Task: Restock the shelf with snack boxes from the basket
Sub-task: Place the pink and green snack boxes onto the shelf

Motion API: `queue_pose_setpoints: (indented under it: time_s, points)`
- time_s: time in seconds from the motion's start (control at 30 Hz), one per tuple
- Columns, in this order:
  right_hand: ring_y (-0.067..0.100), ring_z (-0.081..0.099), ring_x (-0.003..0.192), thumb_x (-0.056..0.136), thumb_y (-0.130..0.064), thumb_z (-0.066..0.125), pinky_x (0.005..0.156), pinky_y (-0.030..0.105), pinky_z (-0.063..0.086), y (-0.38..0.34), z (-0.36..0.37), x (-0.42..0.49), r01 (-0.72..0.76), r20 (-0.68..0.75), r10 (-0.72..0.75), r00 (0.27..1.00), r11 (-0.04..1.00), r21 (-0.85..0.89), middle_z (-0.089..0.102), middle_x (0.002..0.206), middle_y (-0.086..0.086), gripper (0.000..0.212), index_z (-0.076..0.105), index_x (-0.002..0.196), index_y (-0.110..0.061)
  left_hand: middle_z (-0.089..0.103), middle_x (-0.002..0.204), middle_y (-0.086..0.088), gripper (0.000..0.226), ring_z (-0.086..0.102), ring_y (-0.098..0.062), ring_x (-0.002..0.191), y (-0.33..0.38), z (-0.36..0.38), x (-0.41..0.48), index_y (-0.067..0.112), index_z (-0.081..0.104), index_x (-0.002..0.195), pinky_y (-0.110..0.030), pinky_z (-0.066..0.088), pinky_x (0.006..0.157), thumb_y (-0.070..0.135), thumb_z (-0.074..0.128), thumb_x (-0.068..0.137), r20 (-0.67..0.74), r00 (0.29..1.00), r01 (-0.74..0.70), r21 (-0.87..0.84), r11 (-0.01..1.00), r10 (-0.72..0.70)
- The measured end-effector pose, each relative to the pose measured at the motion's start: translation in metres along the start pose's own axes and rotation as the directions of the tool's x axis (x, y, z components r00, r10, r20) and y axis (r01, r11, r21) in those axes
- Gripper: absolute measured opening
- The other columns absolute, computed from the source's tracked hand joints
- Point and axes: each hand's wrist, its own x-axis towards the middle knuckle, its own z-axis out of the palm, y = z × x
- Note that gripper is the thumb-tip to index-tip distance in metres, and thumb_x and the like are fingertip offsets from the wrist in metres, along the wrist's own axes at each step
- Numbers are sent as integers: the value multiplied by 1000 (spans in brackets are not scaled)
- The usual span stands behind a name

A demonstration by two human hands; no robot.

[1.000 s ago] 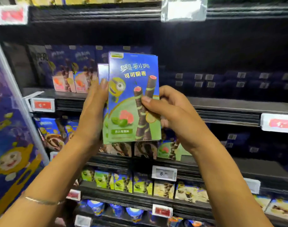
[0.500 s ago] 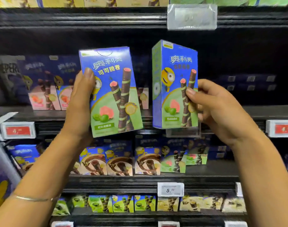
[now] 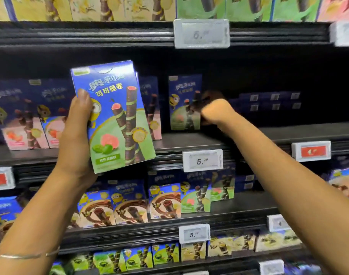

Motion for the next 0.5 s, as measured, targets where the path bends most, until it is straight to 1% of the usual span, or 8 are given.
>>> queue_pose_setpoints:
  time_s: [0.07,0.13,0.17,0.23,0.3,0.4,0.43,0.5]
  points:
    - [35,64,117,96,-20,64,96,43,56,-5,14,16,39,41,-35,999,995,-87,65,128,17,34,63,127,-8,76,127,2,35,73,-21,118,-1,5,1,19,62,125,-43,62,98,43,39,113,24,1000,6,4,1000,-6]
    - [36,62,119,98,-34,62,96,39,53,-12,24,30,73,49,-64,997,973,-221,65,132,18,40,65,129,-8,77,124,4,31,73,-20,118,-3,10,2,26,66,115,-43,61,98,44,41,112,26,1000,14,-3,1000,-14]
    - [36,62,120,98,-37,60,96,39,52,-14,28,36,93,56,-81,995,960,-263,64,132,17,42,65,129,-9,77,124,4,32,73,-20,117,-4,11,2,26,67,116,-43,61,98,45,42,111,25,1000,15,-8,1000,-15]
    - [37,61,120,99,-33,59,97,40,52,-13,35,47,127,93,-103,990,943,-309,64,132,18,40,64,129,-6,76,126,1,38,74,-20,114,-4,16,2,21,61,131,-39,62,94,45,40,112,28,999,15,2,1000,-15]
    - [37,61,119,100,-25,58,98,41,51,-9,41,55,156,118,-124,985,932,-328,64,130,19,36,63,128,-3,73,134,-6,46,74,-21,113,-2,22,0,13,54,140,-38,63,91,46,40,111,28,999,20,30,999,-21]
    - [37,60,119,104,-28,51,95,38,49,-9,49,62,204,118,-173,978,908,-366,63,131,19,37,61,130,-3,60,149,-20,74,62,-40,132,2,30,-3,-1,41,153,-55,54,108,51,46,100,16,998,56,48,997,-57]
    - [36,60,120,105,-29,50,95,37,48,-10,51,64,224,128,-188,974,895,-386,62,132,19,37,61,131,-5,58,150,-23,79,58,-45,136,3,31,-3,-2,38,154,-60,49,111,52,47,97,10,998,62,55,997,-63]
    - [35,59,123,105,-30,49,99,36,48,-10,54,66,251,157,-204,966,879,-405,60,135,18,38,59,133,-7,60,149,-22,79,58,-46,135,5,33,-3,-1,38,155,-61,49,110,53,47,98,8,997,71,58,996,-72]
